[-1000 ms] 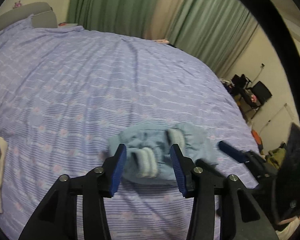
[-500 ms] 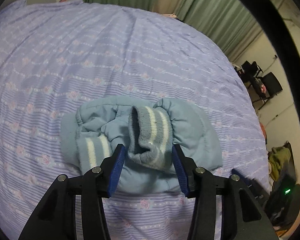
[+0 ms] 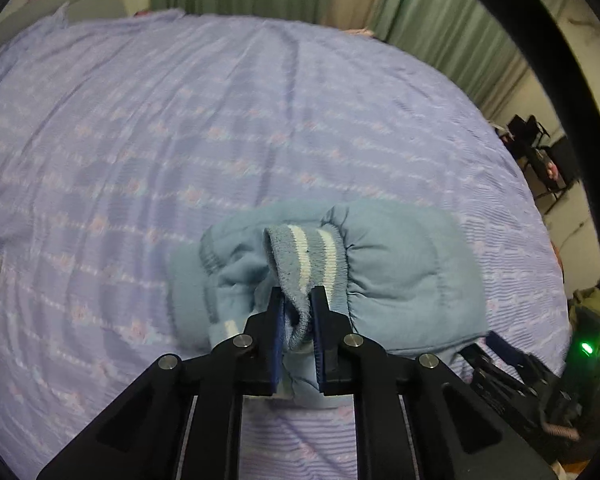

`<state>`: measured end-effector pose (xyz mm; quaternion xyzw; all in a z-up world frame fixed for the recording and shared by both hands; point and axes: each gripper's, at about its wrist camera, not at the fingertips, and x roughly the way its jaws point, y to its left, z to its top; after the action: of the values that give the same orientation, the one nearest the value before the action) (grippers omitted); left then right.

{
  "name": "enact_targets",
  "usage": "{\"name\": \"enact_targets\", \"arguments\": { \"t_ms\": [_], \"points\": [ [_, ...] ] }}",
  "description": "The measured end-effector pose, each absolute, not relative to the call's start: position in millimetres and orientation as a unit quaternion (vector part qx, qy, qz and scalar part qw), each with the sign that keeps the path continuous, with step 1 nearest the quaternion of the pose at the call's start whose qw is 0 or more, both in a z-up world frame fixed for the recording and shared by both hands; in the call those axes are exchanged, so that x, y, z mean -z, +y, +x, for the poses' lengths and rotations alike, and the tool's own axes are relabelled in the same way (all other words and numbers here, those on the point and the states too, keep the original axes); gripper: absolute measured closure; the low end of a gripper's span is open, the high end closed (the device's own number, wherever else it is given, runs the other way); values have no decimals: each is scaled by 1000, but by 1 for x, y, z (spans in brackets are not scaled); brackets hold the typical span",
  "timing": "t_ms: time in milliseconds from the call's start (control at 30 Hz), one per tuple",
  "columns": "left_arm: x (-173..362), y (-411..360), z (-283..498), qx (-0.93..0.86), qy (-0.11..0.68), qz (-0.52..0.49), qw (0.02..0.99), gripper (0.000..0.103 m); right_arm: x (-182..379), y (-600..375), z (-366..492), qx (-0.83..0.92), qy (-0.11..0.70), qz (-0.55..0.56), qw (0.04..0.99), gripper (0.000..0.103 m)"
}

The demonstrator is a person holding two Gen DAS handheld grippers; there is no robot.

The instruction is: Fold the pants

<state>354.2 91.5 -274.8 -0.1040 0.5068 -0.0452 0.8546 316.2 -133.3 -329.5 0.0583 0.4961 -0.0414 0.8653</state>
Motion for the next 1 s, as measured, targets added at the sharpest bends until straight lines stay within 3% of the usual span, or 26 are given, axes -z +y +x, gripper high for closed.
{"name": "enact_targets", "arguments": {
  "t_ms": [67,100,233,367,467,633,767,867,1000],
  "points": [
    [278,99,351,47,514,-122,848,78,311,-125,303,25,492,33,870,46],
    [278,102,350,47,514,-125,847,68,300,-123,295,8,479,30,877,46],
    [262,109,333,35,499,-136,855,44,260,-114,283,-23,397,-18,917,46],
    [262,119,307,48,496,-202,843,30,264,-114,323,-51,386,1,921,46],
    [285,125,303,35,512,-255,819,28,287,-108,343,-81,425,31,901,54],
    [328,130,319,43,534,-347,769,32,301,-91,335,-89,430,-6,898,54],
    [296,115,324,59,496,-312,808,36,310,-83,333,-104,436,-31,894,54],
    [275,101,329,81,466,-287,833,33,313,-77,330,-115,436,-42,892,54],
    [289,85,345,53,488,-248,835,35,316,-77,331,-117,438,-33,891,54]
  ]
}}
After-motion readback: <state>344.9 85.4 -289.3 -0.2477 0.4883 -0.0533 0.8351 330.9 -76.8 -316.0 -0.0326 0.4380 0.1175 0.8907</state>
